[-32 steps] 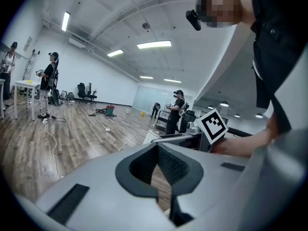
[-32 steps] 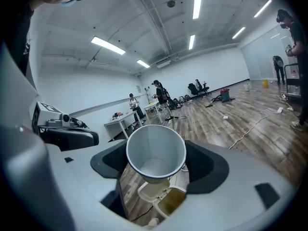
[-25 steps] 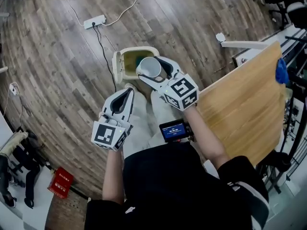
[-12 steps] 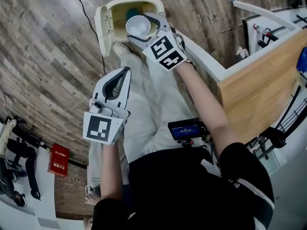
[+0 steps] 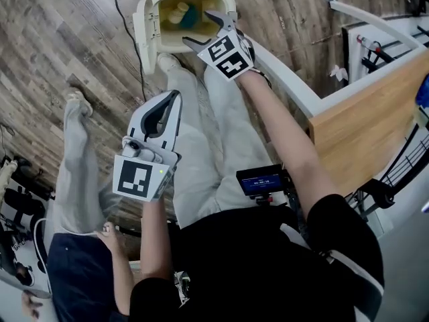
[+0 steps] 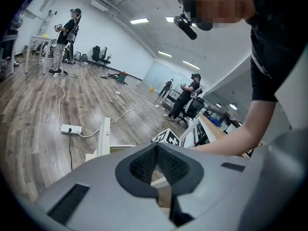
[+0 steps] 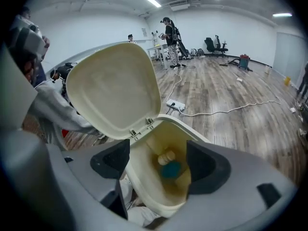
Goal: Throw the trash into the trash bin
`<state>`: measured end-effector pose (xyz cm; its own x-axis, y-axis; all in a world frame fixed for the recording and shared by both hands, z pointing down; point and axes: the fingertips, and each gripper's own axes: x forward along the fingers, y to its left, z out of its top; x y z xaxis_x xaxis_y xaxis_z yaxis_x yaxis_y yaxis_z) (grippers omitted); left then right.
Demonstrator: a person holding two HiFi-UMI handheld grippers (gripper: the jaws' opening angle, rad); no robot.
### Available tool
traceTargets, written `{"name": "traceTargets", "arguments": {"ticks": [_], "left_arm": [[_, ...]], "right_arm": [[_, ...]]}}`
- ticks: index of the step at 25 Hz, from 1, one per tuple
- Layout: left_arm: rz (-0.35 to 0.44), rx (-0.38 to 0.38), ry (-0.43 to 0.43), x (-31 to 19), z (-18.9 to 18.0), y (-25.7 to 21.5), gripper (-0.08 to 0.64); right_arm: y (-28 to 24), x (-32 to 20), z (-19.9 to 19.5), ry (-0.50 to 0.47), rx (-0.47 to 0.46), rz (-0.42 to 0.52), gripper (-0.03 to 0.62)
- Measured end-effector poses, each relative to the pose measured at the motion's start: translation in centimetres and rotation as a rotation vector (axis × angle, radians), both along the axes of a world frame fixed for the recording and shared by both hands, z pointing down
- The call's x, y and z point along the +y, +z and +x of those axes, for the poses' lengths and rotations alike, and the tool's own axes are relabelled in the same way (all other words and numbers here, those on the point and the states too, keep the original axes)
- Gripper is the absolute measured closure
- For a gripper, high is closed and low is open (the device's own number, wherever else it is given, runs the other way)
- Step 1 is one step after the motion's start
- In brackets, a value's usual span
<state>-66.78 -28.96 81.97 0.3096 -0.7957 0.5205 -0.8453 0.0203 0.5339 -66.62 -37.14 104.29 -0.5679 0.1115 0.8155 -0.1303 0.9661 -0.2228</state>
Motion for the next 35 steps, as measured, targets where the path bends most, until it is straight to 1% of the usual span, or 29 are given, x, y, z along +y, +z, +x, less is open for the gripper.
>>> {"name": "traceTargets", "arguments": {"ticks": [3,7,8,10,11,13,15,17,19,21,23,26,29,32,35], "left_arm": [[-0.002,0.0,-0.012,0.1,0.1,0.0,0.561],[-0.002,-0.015,-0.012,0.1,0.9,-1.4,0.561],[0.003,-0.024,-0.012,0.2,1.0,-2.1,0.561],[0.03,-0.05,-0.016,-0.1,1.3,-3.4,0.561],[0.05,-0.067,-0.023,-0.3,1.2,-4.1,0.561],[0.089,-0.102,-0.033,-0.3,0.9,-6.1,0.561],[0.113,-0.135,-0.032,0.0,0.6,-8.7,0.561],[0.127,-0.167,-0.021,0.4,0.6,-11.9,0.561],[0.155,-0.167,-0.029,0.3,0.7,-15.8,0.561],[0.216,-0.128,-0.07,-0.6,0.8,-19.8,0.561],[0.277,-0.092,-0.113,-1.6,1.0,-23.3,0.561],[0.331,-0.074,-0.147,-2.1,2.0,-26.8,0.561],[0.353,-0.09,-0.124,-1.9,3.9,-29.1,0.561],[0.361,-0.137,-0.09,-1.8,5.3,-30.8,0.561],[0.388,-0.166,-0.075,-1.9,5.6,-32.8,0.561]], "right_arm": [[0.0,0.1,0.1,0.017,-0.009,-0.017,0.241],[-2.0,0.5,0.9,0.009,-0.041,-0.04,0.243],[-2.7,0.8,1.3,-0.001,-0.038,-0.05,0.276],[-4.8,0.7,2.2,-0.03,-0.027,-0.037,0.516],[-6.2,0.5,2.5,-0.051,-0.03,-0.023,0.577],[-9.4,1.0,2.8,-0.099,-0.056,-0.024,0.594],[-13.4,2.2,2.9,-0.134,-0.087,-0.034,0.594],[-18.5,2.7,2.9,-0.17,-0.126,-0.008,0.594],[-24.5,2.0,3.1,-0.175,-0.191,0.018,0.594],[-30.6,0.1,3.4,-0.129,-0.284,0.037,0.594],[-36.3,-2.5,4.0,-0.052,-0.396,0.074,0.594],[-43.9,-5.5,5.8,0.067,-0.555,0.138,0.594],[-50.1,-6.9,8.6,0.147,-0.666,0.195,0.594],[-55.7,-7.2,12.0,0.217,-0.782,0.223,0.594],[-59.3,-7.2,14.5,0.267,-0.864,0.232,0.594]]}}
